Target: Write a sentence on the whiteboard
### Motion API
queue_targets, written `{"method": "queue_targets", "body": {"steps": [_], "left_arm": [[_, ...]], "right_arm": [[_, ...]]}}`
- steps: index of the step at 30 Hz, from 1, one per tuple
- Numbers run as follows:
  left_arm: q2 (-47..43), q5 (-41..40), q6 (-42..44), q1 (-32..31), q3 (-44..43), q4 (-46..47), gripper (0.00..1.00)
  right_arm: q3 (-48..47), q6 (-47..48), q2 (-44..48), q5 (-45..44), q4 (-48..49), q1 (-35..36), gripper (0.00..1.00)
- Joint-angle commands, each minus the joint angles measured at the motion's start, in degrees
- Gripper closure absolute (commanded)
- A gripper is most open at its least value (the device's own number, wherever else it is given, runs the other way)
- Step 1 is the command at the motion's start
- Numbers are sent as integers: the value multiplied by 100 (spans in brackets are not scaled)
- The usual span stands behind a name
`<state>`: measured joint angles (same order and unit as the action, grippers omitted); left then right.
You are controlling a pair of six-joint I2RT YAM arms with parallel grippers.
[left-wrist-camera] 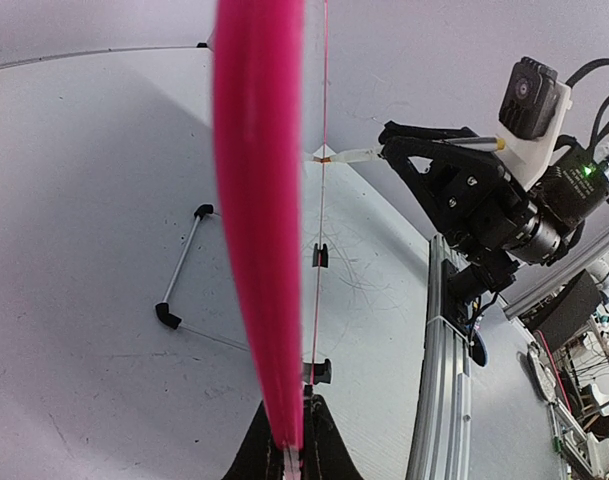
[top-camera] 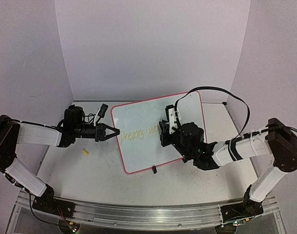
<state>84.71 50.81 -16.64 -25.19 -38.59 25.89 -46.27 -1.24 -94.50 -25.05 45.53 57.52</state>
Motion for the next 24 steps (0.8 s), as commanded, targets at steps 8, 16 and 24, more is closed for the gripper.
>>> {"method": "queue_targets", "body": {"steps": [8, 16, 24], "left_arm": [[-26, -162, 416, -123, -91, -49, 100], [-2, -132, 407, -123, -126, -49, 100], [-41, -127, 414, -123, -101, -52, 100]], "right_arm": [[410, 40, 577, 65, 222, 19, 100], [533, -4, 623, 373, 364, -195, 100], [248, 73, 369, 679, 371, -191, 100]]}}
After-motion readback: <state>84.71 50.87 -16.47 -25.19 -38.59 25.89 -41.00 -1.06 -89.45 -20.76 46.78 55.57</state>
